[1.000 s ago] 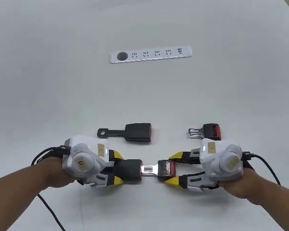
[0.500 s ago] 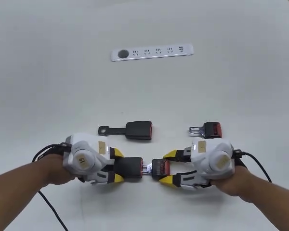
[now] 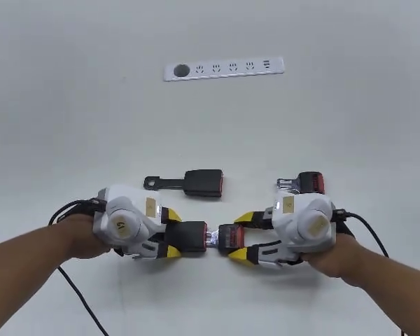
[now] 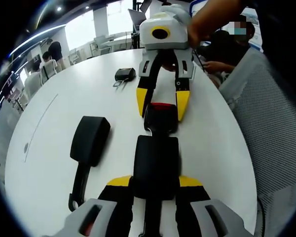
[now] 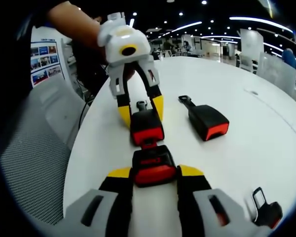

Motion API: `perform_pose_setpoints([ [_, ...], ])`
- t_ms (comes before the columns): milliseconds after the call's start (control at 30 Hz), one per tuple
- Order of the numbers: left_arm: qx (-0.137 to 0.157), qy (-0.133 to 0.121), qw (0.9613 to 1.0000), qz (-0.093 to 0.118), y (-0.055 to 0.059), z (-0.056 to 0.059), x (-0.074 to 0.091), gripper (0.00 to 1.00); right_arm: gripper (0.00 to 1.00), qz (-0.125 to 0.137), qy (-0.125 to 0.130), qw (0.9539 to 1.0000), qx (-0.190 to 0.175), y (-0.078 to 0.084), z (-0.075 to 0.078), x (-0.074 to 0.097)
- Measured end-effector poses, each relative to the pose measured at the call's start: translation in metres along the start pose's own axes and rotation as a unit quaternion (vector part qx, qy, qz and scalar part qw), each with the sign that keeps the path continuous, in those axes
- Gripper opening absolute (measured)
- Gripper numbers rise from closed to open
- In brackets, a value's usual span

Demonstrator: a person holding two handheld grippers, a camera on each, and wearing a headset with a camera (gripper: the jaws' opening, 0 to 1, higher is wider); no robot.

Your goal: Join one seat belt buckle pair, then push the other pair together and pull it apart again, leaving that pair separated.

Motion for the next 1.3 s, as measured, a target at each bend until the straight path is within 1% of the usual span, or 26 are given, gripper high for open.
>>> perform_pose_setpoints([
  [167,-0.002,0.0,1.0,-0.001,-0.001,0.0,-0.001,0.34,0.35,0.002,0.004,1.0,-0.001,-0.006,-0.001,-0.008],
  [233,-0.003,0.001,1.0,-0.001,-0.001,0.0,-0.001,0.33,0.35,-0.002,0.004,1.0,-0.003,-0.007,0.0,-0.009],
  [333,-0.009,0.005,0.9999,-0.003,-0.001,-0.001,-0.001,0.33,0.35,-0.002,0.003,1.0,-0.006,-0.007,-0.001,-0.01],
  [500,-0.013,0.009,0.9999,-0.005,0.0,-0.001,-0.001,0.33,0.35,-0.004,0.006,0.9999,-0.008,-0.01,-0.003,-0.015],
  [533,-0.015,0.011,0.9998,-0.007,0.0,-0.002,-0.001,0.33,0.35,-0.006,0.01,0.9998,-0.018,-0.009,-0.004,-0.014],
  [633,-0.016,0.012,0.9998,-0.007,-0.001,-0.001,-0.002,0.33,0.35,-0.004,0.009,0.9999,-0.013,-0.009,-0.005,-0.013],
  [1300,-0.014,0.011,0.9998,-0.006,0.0,0.0,0.0,0.34,0.35,-0.011,0.01,0.9999,-0.005,-0.01,-0.004,-0.013],
])
Point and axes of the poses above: the centre of the closed fingertips' face, and the gripper's own axes: x roughly backward along the fingers, z roughly to its right, y roughly out of its underside, the point moved 9 cm from there along x, roughly backward along the fingers, and after that the axes turned 7 degrees about -y, right-handed, at the moved point
